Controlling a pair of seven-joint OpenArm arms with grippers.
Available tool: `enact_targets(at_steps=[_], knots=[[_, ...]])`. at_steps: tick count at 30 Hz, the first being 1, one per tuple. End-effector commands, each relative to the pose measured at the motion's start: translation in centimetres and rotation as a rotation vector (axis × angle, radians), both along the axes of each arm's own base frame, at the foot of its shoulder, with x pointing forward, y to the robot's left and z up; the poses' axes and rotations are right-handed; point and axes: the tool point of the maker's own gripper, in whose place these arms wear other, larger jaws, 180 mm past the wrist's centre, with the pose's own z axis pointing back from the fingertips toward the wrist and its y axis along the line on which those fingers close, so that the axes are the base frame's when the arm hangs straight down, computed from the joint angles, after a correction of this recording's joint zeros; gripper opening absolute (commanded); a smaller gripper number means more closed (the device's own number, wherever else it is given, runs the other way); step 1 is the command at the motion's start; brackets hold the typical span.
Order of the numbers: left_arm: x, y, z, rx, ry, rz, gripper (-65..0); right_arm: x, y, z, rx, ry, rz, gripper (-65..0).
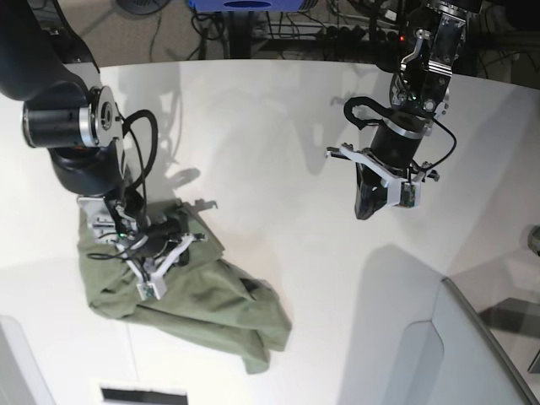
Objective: Layout the t-shirt on the table in an organized manner, then fold the t-shirt properly
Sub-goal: 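Grasp the shirt with both grippers and pull it apart to stretch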
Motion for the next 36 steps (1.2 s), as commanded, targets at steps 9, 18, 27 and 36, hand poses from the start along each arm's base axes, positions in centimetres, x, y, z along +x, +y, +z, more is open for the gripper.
enact_targets(at_steps=[9,18,27,36], knots=[[2.4,0.6,2.7,0.018,-0.091,-0.002,-65.0,-10.5,4.4,-4.3,-0.026,0.246,0.222,-65.0],[5.5,0.4,3.6,0.025,-0.093,0.0,-65.0,-15.2,2.9,-1.5,-0.14,0.242,0.336,-65.0],[10.3,-7.0,-1.1,0.052,0.017,-0.159,-65.0,-15.6,2.2,1.9,-0.204,0.17,0.336,-65.0],[8.4,-7.5,-5.6,0.079,0.133,-0.176,-65.0,-11.3,1.7,10.2,-0.27,-0.072,0.295,-57.5]])
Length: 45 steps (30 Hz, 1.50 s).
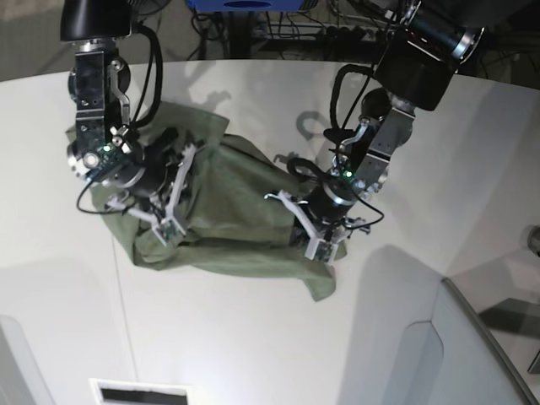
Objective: Layout the t-shirt on the table in an organized manner, then fold the t-shirt properly
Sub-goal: 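Grasp the shirt with both grippers and pull it apart to stretch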
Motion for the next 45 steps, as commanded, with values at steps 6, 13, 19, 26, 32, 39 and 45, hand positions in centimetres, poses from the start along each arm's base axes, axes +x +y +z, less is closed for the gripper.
enact_targets(at_steps=[6,13,19,26,32,39,45], knots=[[-0.9,1.1,2.4,0.004,-0.076,-0.032,-65.0,2.3,-0.3,3.3,0.003,-0.111,-0.014,-39.6],[-2.5,3.1,-1.5,0.05,0.025,0.002,-65.0,3.2,-1.2,-0.5,0.011,-0.004,-0.116,-23.6],[-3.2,3.8,-2.7,0.066,0.059,0.011,-65.0,3.2,-0.6,-3.7,0.037,0.068,-0.116,-29.4],[-1.8,3.4,0.8,0.006,-0.035,0.038,-65.0,3.6,-0.3,-4.4,0.054,0.075,-0.119,-29.6],[0.7,2.7,0.5,-0.012,-0.025,0.074,-65.0,3.5,-0.5,-4.6,0.052,0.078,-0.121,-40.1],[0.7,1.5,-3.9,0.051,-0.002,0.018,-65.0,3.7,-0.6,-4.5,0.052,0.075,-0.124,-61.5],[-1.8,4.5,-7.5,0.125,0.079,0.032,-65.0,3.9,-1.8,-4.3,0.028,0.066,-0.127,-64.7]])
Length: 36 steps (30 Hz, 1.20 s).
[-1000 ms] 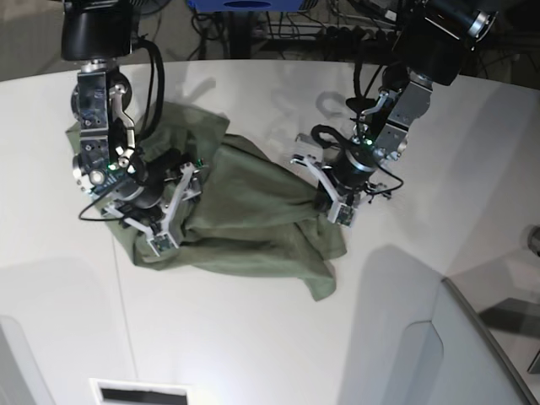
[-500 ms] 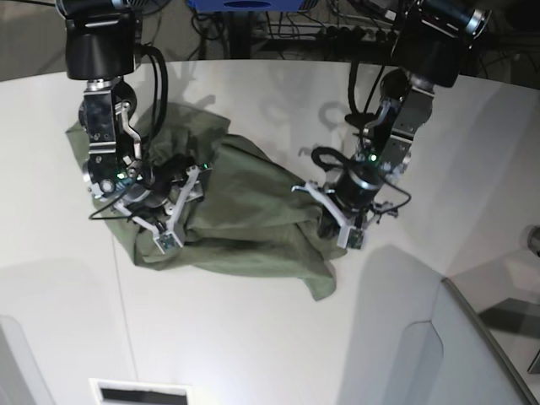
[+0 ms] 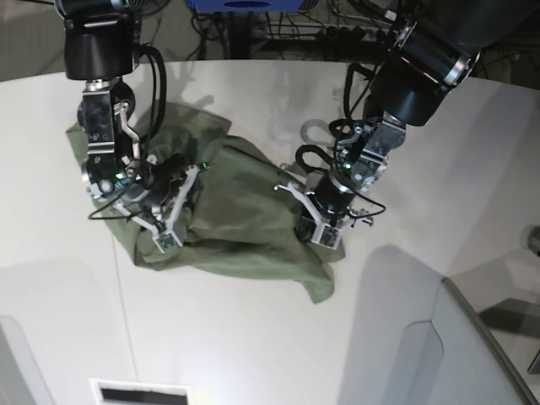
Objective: Layout the t-shirt on the table in an organized manner, then fold the t-shirt properly
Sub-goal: 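Grasp the shirt with both grippers and pull it apart to stretch, then drag the right gripper's end of the shirt away from the left gripper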
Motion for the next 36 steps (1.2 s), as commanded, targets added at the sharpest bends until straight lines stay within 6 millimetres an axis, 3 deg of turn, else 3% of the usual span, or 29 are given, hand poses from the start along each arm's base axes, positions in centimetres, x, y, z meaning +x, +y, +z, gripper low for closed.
enact_targets(at_steps=[1,5,9,11,17,23,25,28,31,33,34,36], knots=[[-2.0,3.4,-2.8,0.092,0.137,0.044,-65.0,1.8,-0.4,1.6,0.002,-0.063,-0.006,-64.7],[-3.3,7.4,-3.2,0.126,0.151,0.097,-65.0,3.1,-1.3,3.1,-0.017,-0.109,-0.01,-64.7],[-4.4,10.7,-2.9,0.135,0.146,0.159,-65.0,4.7,-4.3,5.5,-0.097,-0.16,-0.013,-64.5],[-5.2,12.1,-2.8,0.139,0.145,0.184,-65.0,5.3,-7.0,6.2,-0.134,-0.168,-0.05,-64.5],[-5.8,13.7,-1.7,0.122,0.115,0.229,-65.0,6.9,-14.0,7.0,-0.194,-0.163,-0.17,-64.5],[-3.9,13.6,0.4,0.092,0.05,0.247,-65.0,8.8,-17.3,6.2,-0.149,-0.202,-0.241,-63.9],[-3.2,13.2,1.2,0.083,0.025,0.239,-65.0,10.0,-17.7,6.2,-0.12,-0.243,-0.256,-59.0],[-2.3,13.1,2.6,0.08,-0.014,0.227,-65.0,10.8,-19.3,6.4,-0.152,-0.262,-0.265,-45.8],[-1.9,12.5,3.3,0.077,-0.009,0.213,-65.0,10.9,-22.0,7.0,-0.288,-0.273,-0.331,-27.2],[-1.6,12.9,3.8,0.093,0.005,0.208,-65.0,11.2,-23.4,8.7,-0.372,-0.328,-0.375,-12.8],[-1.5,12.6,4.1,0.091,0.004,0.202,-65.0,10.8,-23.2,9.1,-0.384,-0.344,-0.374,-9.2],[-1.0,12.0,5.1,0.081,-0.021,0.188,-65.0,10.1,-20.8,10.6,-0.364,-0.387,-0.349,-10.2]])
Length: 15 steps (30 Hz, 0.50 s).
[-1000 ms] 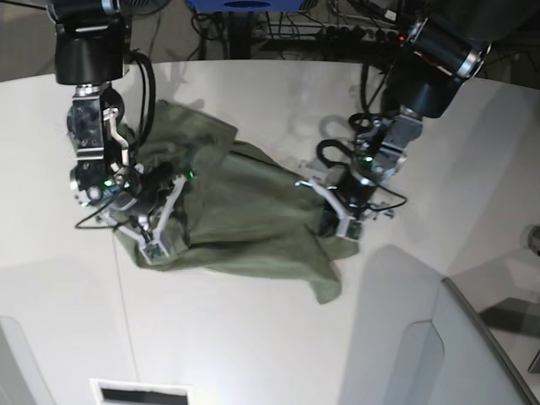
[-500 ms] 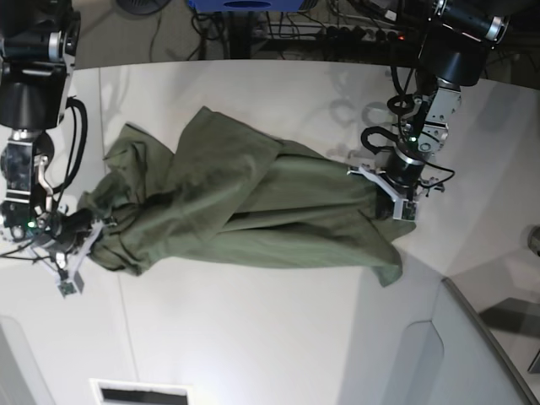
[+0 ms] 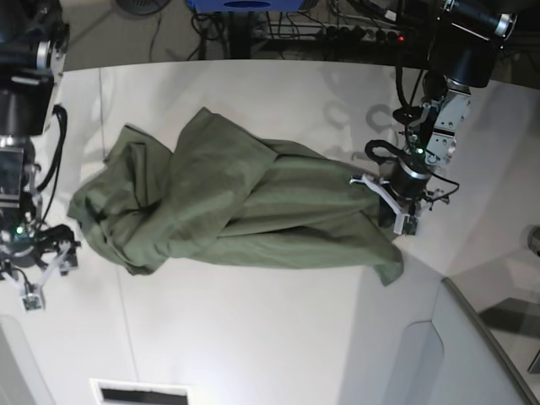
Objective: Layout the t-shirt on the table in an organized manner, then fold the t-shirt properly
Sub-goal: 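Drag the right gripper's end of the shirt away from the left gripper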
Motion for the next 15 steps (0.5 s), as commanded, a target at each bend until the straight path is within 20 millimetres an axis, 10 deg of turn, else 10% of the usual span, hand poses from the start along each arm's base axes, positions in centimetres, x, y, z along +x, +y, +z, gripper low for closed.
enact_targets(at_steps=[1,10,15], knots=[[1.4,-0.2,1.9,-0.001,-0.061,-0.011,-65.0,1.1,2.1,2.7,0.02,-0.081,0.045,-11.9],[3.4,-1.9,3.2,-0.038,-0.102,-0.013,-65.0,-0.9,18.9,0.4,0.144,0.101,0.31,-24.8],[2.6,-1.5,1.9,-0.032,-0.067,-0.002,-65.0,-0.7,21.6,-1.6,0.196,0.138,0.244,-22.4]])
